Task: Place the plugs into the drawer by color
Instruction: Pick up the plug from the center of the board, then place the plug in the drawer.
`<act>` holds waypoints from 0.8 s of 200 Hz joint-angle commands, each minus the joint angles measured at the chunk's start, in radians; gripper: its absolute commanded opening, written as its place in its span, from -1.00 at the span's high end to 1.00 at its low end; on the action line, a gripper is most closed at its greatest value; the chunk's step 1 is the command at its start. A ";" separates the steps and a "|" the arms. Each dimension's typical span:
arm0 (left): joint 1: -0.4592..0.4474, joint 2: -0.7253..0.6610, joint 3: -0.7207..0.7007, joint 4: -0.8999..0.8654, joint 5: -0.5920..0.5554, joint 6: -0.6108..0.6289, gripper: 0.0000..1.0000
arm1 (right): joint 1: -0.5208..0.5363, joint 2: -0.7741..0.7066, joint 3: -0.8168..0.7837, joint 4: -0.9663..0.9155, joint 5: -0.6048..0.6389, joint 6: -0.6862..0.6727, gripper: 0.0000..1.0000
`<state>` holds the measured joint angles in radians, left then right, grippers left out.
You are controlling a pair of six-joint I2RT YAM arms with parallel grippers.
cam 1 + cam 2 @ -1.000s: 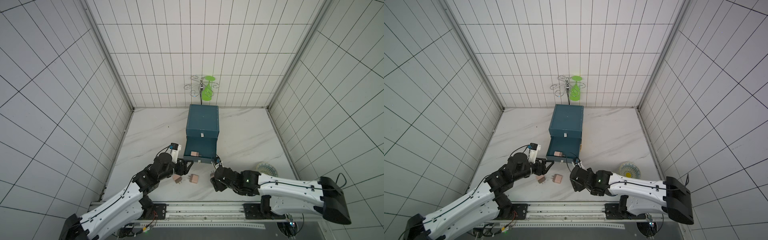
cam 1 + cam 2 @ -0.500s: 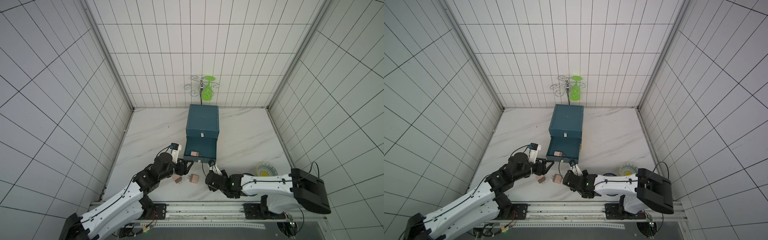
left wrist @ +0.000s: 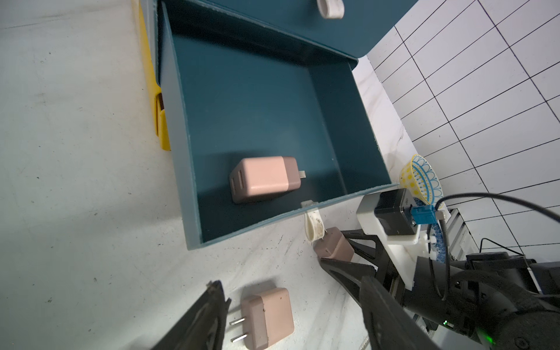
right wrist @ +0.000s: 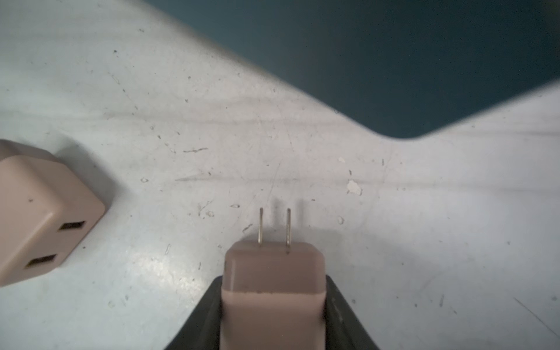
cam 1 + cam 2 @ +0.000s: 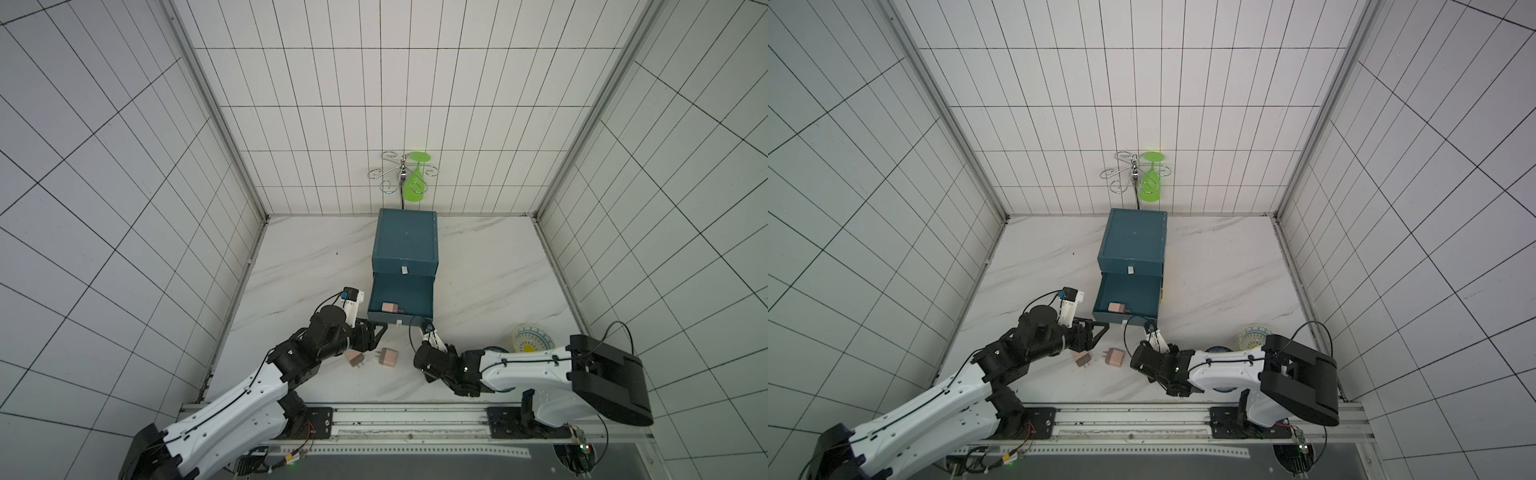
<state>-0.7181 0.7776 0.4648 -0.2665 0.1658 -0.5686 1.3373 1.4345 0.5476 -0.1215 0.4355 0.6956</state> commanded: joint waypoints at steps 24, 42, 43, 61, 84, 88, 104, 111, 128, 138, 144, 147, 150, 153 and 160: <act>-0.002 -0.026 -0.009 0.006 0.010 -0.006 -0.43 | 0.078 -0.119 0.086 -0.205 0.006 0.055 0.49; 0.000 -0.030 -0.009 0.006 0.023 -0.010 -0.43 | 0.121 -0.221 0.133 -0.266 -0.057 0.057 0.49; -0.001 -0.031 -0.009 0.006 0.024 -0.010 -0.43 | 0.121 -0.225 0.134 -0.267 -0.069 0.056 0.50; -0.001 -0.045 -0.012 0.009 0.035 -0.023 -0.43 | 0.139 -0.320 0.160 -0.226 -0.186 0.014 0.50; -0.007 -0.086 -0.007 -0.004 0.051 -0.028 -0.43 | 0.129 -0.386 0.231 -0.238 -0.193 -0.044 0.49; -0.006 -0.096 -0.009 -0.003 0.048 -0.031 -0.44 | 0.123 -0.391 0.248 -0.245 -0.183 -0.055 0.49; -0.007 -0.130 -0.029 0.012 0.027 -0.039 -0.47 | 0.073 -0.392 0.308 -0.270 -0.161 -0.093 0.52; -0.006 -0.142 -0.046 0.030 0.014 -0.047 -0.48 | 0.031 -0.381 0.333 -0.287 -0.171 -0.096 0.54; -0.003 -0.147 -0.049 0.026 0.003 -0.051 -0.51 | -0.085 -0.336 0.390 -0.326 -0.200 -0.100 0.57; -0.003 -0.134 -0.045 0.022 0.002 -0.047 -0.51 | -0.129 -0.303 0.427 -0.345 -0.194 -0.097 0.57; -0.004 -0.124 -0.043 0.021 0.000 -0.044 -0.52 | -0.146 -0.280 0.451 -0.359 -0.187 -0.100 0.57; -0.003 -0.119 -0.042 0.021 -0.001 -0.044 -0.51 | -0.154 -0.265 0.466 -0.371 -0.181 -0.100 0.57; -0.003 -0.113 -0.040 0.020 -0.003 -0.043 -0.52 | -0.160 -0.249 0.480 -0.383 -0.175 -0.100 0.57; -0.003 -0.108 -0.040 0.019 -0.006 -0.042 -0.51 | -0.167 -0.235 0.494 -0.393 -0.169 -0.102 0.56; -0.003 -0.092 -0.037 0.019 -0.009 -0.043 -0.51 | -0.182 -0.198 0.523 -0.412 -0.164 -0.103 0.57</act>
<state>-0.7200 0.6552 0.4297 -0.2573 0.1799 -0.6128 1.1999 1.1484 0.9627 -0.4282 0.2504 0.6167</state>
